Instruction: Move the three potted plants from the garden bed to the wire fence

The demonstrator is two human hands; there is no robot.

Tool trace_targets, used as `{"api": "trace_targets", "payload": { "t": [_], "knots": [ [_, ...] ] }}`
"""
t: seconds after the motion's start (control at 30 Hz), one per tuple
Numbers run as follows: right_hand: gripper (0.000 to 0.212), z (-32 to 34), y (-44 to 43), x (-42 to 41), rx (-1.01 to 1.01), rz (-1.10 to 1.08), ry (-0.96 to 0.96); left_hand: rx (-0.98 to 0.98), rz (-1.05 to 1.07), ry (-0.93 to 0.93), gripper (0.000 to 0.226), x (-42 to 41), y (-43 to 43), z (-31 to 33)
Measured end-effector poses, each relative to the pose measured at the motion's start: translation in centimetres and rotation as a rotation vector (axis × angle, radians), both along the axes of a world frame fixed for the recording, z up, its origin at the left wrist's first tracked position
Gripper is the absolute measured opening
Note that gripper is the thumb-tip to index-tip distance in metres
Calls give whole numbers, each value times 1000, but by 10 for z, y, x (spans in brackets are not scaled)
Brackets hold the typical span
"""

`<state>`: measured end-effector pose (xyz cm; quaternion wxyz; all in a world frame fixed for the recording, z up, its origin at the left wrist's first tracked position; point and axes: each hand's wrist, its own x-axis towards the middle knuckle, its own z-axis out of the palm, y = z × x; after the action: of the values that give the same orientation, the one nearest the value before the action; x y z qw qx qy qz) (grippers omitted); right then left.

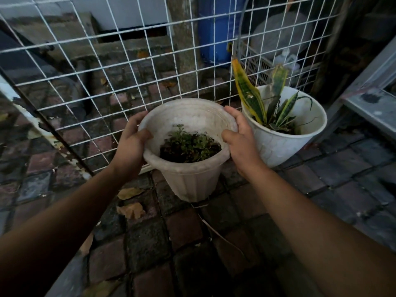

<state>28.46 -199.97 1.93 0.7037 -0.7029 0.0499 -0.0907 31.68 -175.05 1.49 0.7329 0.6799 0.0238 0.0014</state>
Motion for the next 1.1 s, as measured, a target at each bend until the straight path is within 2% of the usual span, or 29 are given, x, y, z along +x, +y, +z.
{"api": "trace_targets", "payload": {
  "t": [0.17, 0.33, 0.4, 0.47, 0.57, 0.63, 0.7, 0.73, 0.77, 0.8, 0.87, 0.97, 1.03, 1.1],
  "knots": [
    [56, 7, 11, -4, -153, -91, -43, 109, 23, -56, 55, 10, 5, 1],
    [37, 7, 36, -31, -634, -189, -259, 162, 4, -95, 53, 20, 9, 5],
    [30, 2, 37, -35, -804, -139, -379, 204, -34, -117, 51, 24, 14, 9],
    [33, -2, 30, -37, -885, -39, -448, 259, -68, -140, 44, 28, 17, 13],
    [39, -4, 16, -32, -954, 70, -534, 311, -91, -127, 36, 29, 16, 17],
    [39, -2, 7, -25, -973, 121, -598, 411, -136, -142, 28, 28, 15, 21],
    [37, 0, -2, -19, -967, 185, -644, 810, -234, -177, 18, 30, 19, 31],
    [37, 2, -6, -17, -965, 221, -657, 1037, -280, -216, 35, 30, 22, 39],
    [38, 3, -10, -15, -961, 258, -660, 1179, -327, -268, 51, 30, 24, 49],
    [39, 4, -13, -14, -956, 292, -652, 1237, -387, -334, 60, 27, 25, 59],
    [42, 6, -17, -12, -955, 335, -639, 1203, -604, -500, 58, 17, 24, 76],
    [53, 4, -21, -11, -958, 359, -675, 1111, -984, -721, 40, 6, 28, 80],
    [68, 6, -23, -11, -929, 387, -688, 1107, -1032, -721, 41, 1, 31, 78],
    [73, 8, -24, -9, -898, 413, -679, 1128, -973, -806, 45, -4, 33, 69]
  ]
}}
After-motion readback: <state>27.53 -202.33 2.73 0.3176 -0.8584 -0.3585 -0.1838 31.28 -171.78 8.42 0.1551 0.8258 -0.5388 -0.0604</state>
